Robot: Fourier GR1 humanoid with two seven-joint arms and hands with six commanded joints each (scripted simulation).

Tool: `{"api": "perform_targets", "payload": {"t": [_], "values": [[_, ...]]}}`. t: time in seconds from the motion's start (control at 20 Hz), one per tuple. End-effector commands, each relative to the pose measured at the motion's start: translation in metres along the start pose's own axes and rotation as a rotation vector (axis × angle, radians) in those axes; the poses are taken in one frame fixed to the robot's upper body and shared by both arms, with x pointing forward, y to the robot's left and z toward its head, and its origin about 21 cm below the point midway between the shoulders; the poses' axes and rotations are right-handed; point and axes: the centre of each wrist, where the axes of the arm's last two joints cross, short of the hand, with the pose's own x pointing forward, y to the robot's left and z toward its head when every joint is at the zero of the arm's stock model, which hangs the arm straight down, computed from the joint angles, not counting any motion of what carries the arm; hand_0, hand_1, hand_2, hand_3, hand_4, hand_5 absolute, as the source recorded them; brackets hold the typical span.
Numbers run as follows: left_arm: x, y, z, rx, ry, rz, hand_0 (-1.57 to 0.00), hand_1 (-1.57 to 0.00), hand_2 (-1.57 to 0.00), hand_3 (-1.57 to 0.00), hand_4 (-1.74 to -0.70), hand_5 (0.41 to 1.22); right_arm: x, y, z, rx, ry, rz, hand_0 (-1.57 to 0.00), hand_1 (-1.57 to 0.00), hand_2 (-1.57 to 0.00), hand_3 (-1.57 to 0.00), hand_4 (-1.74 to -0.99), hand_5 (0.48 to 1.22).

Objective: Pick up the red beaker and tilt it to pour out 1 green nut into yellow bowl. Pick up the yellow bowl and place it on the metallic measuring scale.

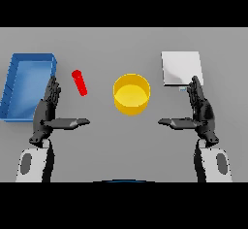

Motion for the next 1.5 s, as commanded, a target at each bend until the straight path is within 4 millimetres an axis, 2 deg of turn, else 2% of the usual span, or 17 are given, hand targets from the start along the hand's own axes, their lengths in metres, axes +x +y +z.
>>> {"api": "perform_targets", "payload": {"t": [0.0,0.25,0.3,0.4,0.55,0.7,1.05,1.1,1.2,1.3,1.45], "values": [[0.000,0.000,0.001,0.001,-0.001,0.000,0.00,0.00,0.00,0.00,-1.14,0.660,0.000,0.001,0.000,-0.001,0.000,-0.001,0.00,0.00,0.00,0.00,-1.071,0.578],[-0.001,0.004,0.008,-0.002,-0.004,0.001,0.00,0.00,0.00,0.00,-1.14,0.660,0.000,0.008,-0.001,0.004,-0.006,-0.006,0.00,0.00,0.00,0.00,-1.071,0.578],[0.005,0.007,0.020,-0.036,-0.058,-0.083,0.00,0.00,0.00,0.00,-1.14,0.660,0.007,0.006,0.004,0.010,-0.093,0.150,0.00,0.00,0.00,0.00,-1.071,0.578],[0.014,0.003,0.038,-0.079,-0.085,-0.156,0.00,0.00,0.00,0.00,-1.14,0.660,0.009,0.007,0.017,0.024,-0.159,0.294,0.00,0.00,0.00,0.00,-1.066,0.576],[0.026,0.000,0.038,-0.091,-0.052,-0.193,0.00,0.00,0.00,0.00,-1.14,0.657,0.012,0.012,0.023,0.043,-0.164,0.340,0.00,0.00,0.00,0.00,-1.084,0.585],[0.024,0.001,0.033,-0.109,0.007,-0.199,0.00,0.00,0.00,0.00,-1.14,0.650,0.015,0.015,0.021,0.062,-0.152,0.315,0.00,0.00,0.00,0.00,-1.131,0.607],[0.003,-0.003,-0.013,-0.118,0.060,-0.201,0.00,0.00,0.00,0.00,-1.18,0.650,0.017,0.007,0.019,0.092,-0.160,0.256,0.00,0.00,0.00,0.00,-1.215,0.628],[-0.001,0.001,-0.016,-0.112,0.068,-0.216,0.00,0.00,0.00,0.00,-1.18,0.648,0.014,0.006,0.019,0.089,-0.152,0.252,0.00,0.00,0.00,0.00,-1.219,0.626],[-0.005,0.001,-0.034,-0.118,0.080,-0.229,0.00,0.00,0.00,0.00,-1.18,0.640,0.014,0.003,0.022,0.086,-0.153,0.247,0.00,0.00,0.00,0.00,-1.225,0.627],[-0.010,-0.003,-0.047,-0.143,0.071,-0.234,0.00,0.00,0.00,0.00,-1.18,0.636,0.013,0.010,0.021,0.092,-0.157,0.240,0.00,0.00,0.00,0.00,-1.229,0.626],[-0.010,-0.010,-0.058,-0.163,0.041,-0.235,0.00,0.00,0.00,0.00,-1.20,0.646,0.012,0.008,0.021,0.090,-0.157,0.264,0.00,0.00,0.00,0.00,-1.218,0.626]]}}
